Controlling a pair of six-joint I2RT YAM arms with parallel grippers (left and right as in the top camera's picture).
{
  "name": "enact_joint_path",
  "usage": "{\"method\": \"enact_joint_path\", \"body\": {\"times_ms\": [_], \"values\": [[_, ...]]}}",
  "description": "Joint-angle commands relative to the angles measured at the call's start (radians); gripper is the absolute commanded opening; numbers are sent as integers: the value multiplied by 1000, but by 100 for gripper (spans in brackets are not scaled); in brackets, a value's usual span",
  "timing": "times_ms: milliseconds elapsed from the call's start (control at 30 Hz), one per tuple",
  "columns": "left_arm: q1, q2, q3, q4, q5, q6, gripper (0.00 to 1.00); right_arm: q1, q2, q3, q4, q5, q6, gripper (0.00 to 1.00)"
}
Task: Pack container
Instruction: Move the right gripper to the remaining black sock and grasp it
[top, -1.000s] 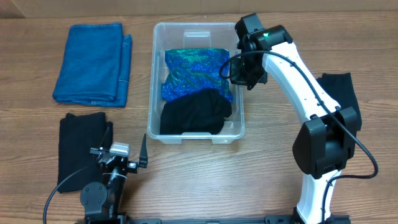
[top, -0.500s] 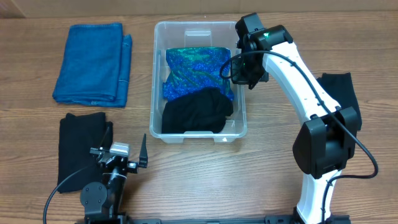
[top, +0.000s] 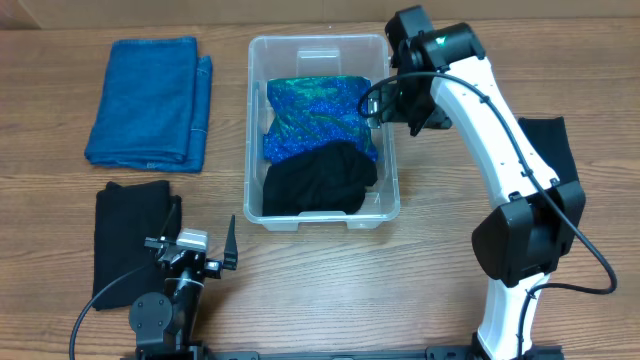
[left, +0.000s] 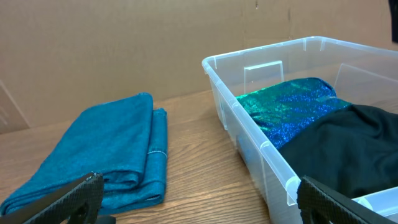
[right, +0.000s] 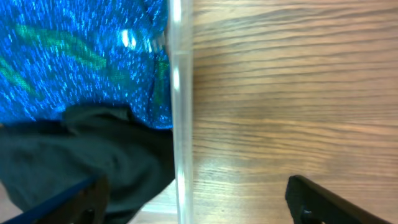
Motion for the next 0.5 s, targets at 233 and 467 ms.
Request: {"method": "enact_joint_path", "body": {"times_ms": [233, 467], "values": [[5, -10, -3, 1, -6, -11, 100, -505, -221, 46, -176, 156, 472, 100], [5, -10, -3, 1, -5, -11, 100, -859, -221, -198, -74, -20, 486, 100]]}}
